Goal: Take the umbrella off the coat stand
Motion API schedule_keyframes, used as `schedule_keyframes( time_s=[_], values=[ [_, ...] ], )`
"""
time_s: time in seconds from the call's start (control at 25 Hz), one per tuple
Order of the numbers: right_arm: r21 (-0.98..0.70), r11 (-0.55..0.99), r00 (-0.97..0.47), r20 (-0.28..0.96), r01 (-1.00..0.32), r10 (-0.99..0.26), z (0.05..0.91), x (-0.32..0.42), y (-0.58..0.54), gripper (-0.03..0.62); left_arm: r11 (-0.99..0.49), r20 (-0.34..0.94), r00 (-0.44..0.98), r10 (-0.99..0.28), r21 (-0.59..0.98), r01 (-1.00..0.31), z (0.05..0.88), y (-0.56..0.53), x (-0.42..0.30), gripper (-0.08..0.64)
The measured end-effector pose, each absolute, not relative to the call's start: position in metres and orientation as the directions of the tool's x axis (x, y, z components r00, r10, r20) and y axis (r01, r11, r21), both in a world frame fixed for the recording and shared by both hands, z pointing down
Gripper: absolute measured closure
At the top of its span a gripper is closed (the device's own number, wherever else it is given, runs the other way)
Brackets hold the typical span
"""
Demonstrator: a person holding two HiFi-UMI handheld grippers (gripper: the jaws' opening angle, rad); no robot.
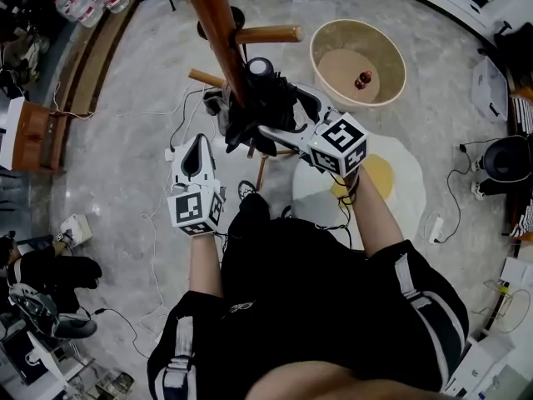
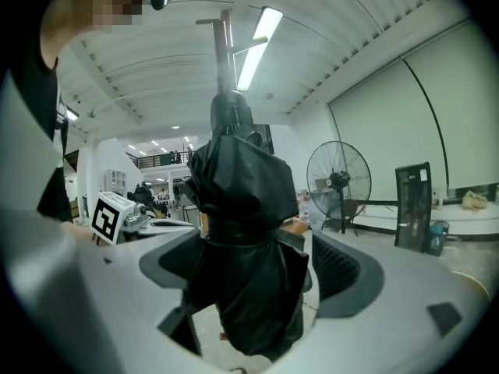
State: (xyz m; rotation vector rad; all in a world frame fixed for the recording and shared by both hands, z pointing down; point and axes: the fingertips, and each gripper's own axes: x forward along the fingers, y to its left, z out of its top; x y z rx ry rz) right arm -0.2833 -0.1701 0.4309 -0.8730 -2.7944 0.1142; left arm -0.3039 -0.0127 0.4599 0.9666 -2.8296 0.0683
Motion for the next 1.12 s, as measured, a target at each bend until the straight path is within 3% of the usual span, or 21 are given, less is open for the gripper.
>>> schedule_keyframes(
  time_s=[0.4, 0.72, 1.12],
  values=[
    [-0.168, 0.789, -0.768, 0.182, 0.591, 0.614, 0.441, -0.305, -0.136, 0.179, 0.771, 0.17, -0.758, -0.63, 0.021, -0.636, 0.47, -0.005, -0.331, 0.56],
    [-0.108, 0.818, -0.797, 0.186, 0.565, 0.575, 0.447, -0.307, -0.133, 0.189, 0.752, 0.171, -0.738, -0.652, 0.023, -0.659, 0.473, -0.01, -0.339, 0.56],
    [-0.069, 0.879, -0.86, 0.184, 0.472, 0.477, 0.444, -0.302, -0.141, 0.273, 0.74, 0.195, -0.722, -0.664, 0.036, -0.671, 0.477, -0.014, -0.322, 0.56]
  ],
)
